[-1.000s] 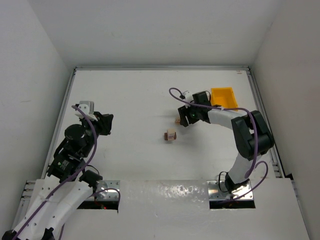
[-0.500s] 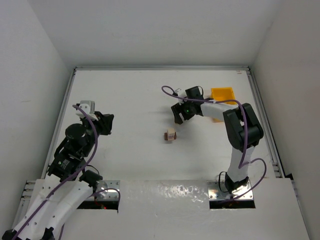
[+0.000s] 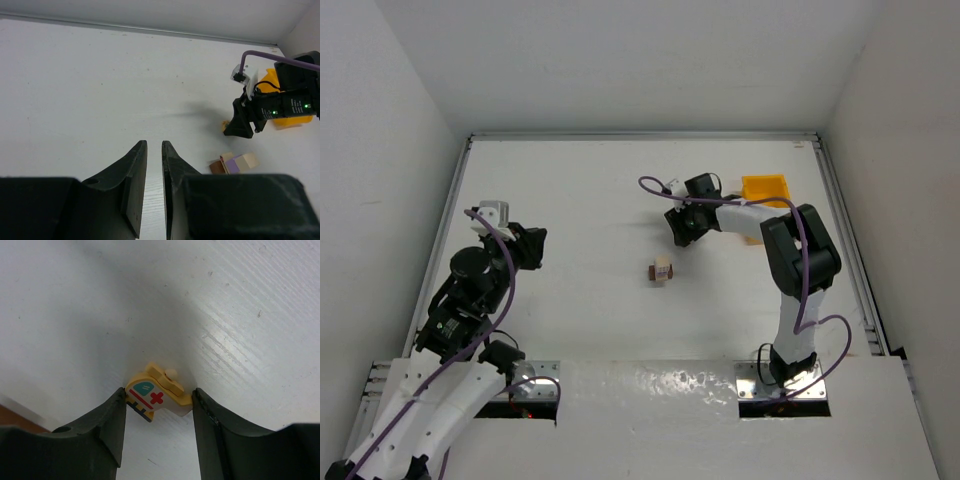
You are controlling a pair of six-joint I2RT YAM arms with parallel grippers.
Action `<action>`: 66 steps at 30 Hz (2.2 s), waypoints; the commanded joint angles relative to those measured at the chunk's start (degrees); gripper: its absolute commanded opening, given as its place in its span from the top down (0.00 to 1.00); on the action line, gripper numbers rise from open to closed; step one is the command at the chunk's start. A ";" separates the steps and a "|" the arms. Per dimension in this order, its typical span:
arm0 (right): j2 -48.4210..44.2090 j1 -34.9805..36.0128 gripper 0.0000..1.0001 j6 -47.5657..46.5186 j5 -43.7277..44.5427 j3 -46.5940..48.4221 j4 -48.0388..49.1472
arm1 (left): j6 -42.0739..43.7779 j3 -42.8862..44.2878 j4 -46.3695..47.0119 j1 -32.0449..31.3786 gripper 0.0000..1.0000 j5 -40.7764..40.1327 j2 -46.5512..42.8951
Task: Build the wood block tower
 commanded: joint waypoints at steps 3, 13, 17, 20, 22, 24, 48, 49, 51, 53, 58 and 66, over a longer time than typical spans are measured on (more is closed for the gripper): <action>-2.62 0.68 0.64 3.43 5.11 -2.38 2.67 | 0.73 0.37 2.69 0.77 0.84 0.64 0.35; -13.43 0.68 0.63 9.77 9.33 -10.99 9.18 | 0.55 0.37 3.12 0.94 0.83 1.86 0.79; -18.17 0.60 0.63 10.56 9.69 -13.72 9.62 | -0.15 0.55 3.65 0.94 0.83 3.00 1.23; -23.00 0.68 0.63 11.08 8.72 -15.12 9.18 | -1.64 0.90 4.61 0.94 0.77 5.37 1.67; -26.16 0.68 0.63 11.87 8.54 -17.06 8.92 | -3.13 1.95 4.88 0.94 0.68 7.48 2.29; -31.70 0.68 0.63 12.66 6.44 -19.42 9.26 | -4.71 2.57 6.28 0.85 0.64 11.26 3.07; -59.32 3.85 0.60 16.18 -18.61 -27.79 15.60 | -15.53 15.58 23.77 -23.22 0.51 10.49 35.06; -59.40 4.11 0.60 16.18 -19.23 -27.87 15.59 | -15.53 15.67 24.21 -23.49 0.51 10.39 35.68; -59.58 4.81 0.60 15.92 -19.76 -28.40 16.12 | -15.79 15.93 25.53 -24.02 0.51 9.35 37.00; -59.58 5.16 0.60 15.66 -20.46 -28.49 16.30 | -16.06 16.80 25.10 -24.46 0.51 8.64 38.58; -58.35 6.31 0.60 15.30 -20.64 -28.58 16.21 | -16.76 17.07 24.57 -26.30 0.52 6.53 40.87; -58.00 7.71 0.60 14.34 -20.29 -28.31 15.34 | -18.52 16.98 25.88 -27.18 0.51 8.90 43.95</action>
